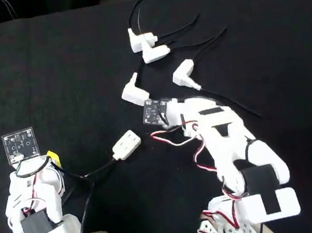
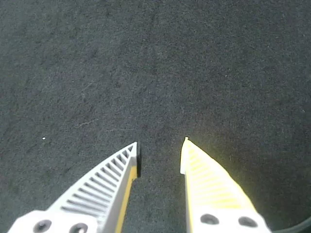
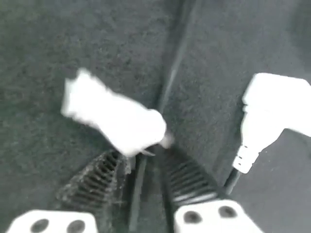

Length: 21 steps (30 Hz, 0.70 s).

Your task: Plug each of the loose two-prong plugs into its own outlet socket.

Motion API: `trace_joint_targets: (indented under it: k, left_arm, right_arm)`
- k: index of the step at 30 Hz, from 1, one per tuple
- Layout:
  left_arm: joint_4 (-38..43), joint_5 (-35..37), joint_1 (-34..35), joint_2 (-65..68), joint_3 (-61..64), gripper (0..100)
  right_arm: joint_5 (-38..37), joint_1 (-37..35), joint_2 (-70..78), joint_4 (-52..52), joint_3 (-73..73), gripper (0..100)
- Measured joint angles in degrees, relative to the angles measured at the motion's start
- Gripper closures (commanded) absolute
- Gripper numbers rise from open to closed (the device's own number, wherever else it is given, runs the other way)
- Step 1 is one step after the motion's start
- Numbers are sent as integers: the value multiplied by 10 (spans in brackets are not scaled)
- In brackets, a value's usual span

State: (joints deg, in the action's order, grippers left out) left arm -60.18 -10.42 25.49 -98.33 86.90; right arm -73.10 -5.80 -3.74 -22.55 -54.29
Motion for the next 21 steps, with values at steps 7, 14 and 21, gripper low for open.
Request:
trace_joint_targets:
  k: [7, 14, 21]
  left_arm:
    - [0, 0, 0, 0, 0, 848]
    - [0, 0, 0, 0, 0, 848]
    - [0, 0, -12, 0, 0, 848]
  right_arm:
    - [63, -10, -102, -114, 0, 986]
    - [158, -20, -218, -234, 0, 963]
    - [263, -83, -248, -299, 13, 808]
